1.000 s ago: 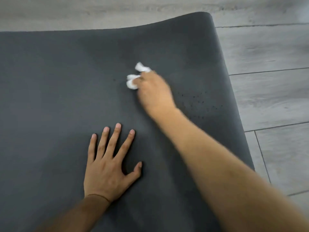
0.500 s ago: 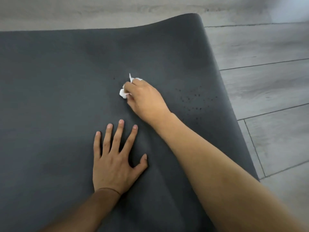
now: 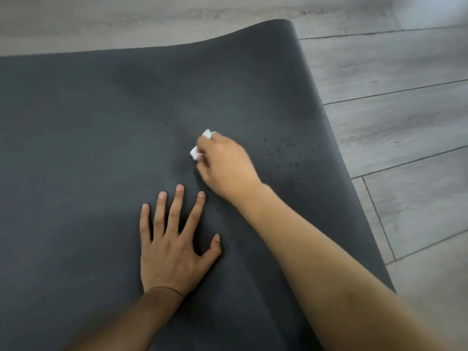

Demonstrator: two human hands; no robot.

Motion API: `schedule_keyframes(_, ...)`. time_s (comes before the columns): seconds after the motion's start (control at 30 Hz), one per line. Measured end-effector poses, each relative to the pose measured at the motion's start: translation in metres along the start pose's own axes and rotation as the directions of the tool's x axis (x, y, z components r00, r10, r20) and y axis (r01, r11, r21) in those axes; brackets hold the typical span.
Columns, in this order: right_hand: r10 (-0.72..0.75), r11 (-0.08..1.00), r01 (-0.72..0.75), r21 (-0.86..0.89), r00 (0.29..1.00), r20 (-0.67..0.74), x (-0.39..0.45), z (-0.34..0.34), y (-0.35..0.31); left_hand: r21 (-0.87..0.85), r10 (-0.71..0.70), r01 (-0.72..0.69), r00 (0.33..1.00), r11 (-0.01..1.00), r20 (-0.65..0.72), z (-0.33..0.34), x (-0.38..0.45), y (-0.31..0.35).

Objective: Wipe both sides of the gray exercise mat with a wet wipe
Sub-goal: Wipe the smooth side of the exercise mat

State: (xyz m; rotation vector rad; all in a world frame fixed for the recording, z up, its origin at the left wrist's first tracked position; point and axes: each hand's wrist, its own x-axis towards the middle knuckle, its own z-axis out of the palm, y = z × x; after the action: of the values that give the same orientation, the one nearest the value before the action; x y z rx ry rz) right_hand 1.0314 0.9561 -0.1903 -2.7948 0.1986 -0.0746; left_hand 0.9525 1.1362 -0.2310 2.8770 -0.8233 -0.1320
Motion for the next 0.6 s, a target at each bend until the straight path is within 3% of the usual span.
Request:
schedule_keyframes(0.07, -0.192, 0.979, 0.191, -0.066, 0.981, -0.017, -0.006, 0.01, -0.009, 0.0, 0.002, -0.002, 1.0, 1.0, -0.005, 0.0, -0.002, 0.0)
schedule_keyframes(0.13, -0.208, 0.952, 0.171, -0.253, 0.97, -0.127, 0.0, -0.003, 0.029, 0.003, 0.004, -0.004, 1.0, 1.0, -0.01, 0.0, -0.001, -0.001)
schedule_keyframes(0.2, -0.037, 0.896, -0.076, -0.437, 0.969, -0.244, 0.002, -0.027, 0.096, -0.001, -0.005, 0.005, 1.0, 1.0, -0.017, 0.001, -0.002, -0.001)
schedule_keyframes(0.27, 0.258, 0.808, -0.347, -0.476, 0.935, -0.243, -0.004, -0.055, 0.161, -0.003, -0.015, 0.015, 1.0, 1.0, -0.021, 0.001, -0.003, 0.0)
schedule_keyframes(0.33, 0.351, 0.791, -0.426, -0.438, 0.904, -0.245, -0.009, -0.062, 0.182, 0.002, -0.012, 0.012, 1.0, 1.0, -0.026, 0.001, -0.002, 0.001)
schedule_keyframes(0.4, 0.401, 0.834, -0.472, -0.285, 0.874, -0.275, -0.011, -0.051, 0.162, 0.004, -0.013, 0.013, 0.999, 1.0, -0.034, 0.002, -0.002, 0.0)
schedule_keyframes(0.5, 0.331, 0.922, -0.376, -0.096, 0.891, -0.31, -0.018, -0.025, 0.112, 0.016, -0.012, 0.013, 0.999, 1.0, -0.047, 0.002, -0.002, 0.001)
schedule_keyframes(0.6, 0.035, 0.999, -0.033, 0.013, 0.975, -0.22, -0.036, 0.005, 0.042, 0.017, -0.008, 0.009, 0.998, 1.0, -0.063, 0.003, -0.003, 0.002)
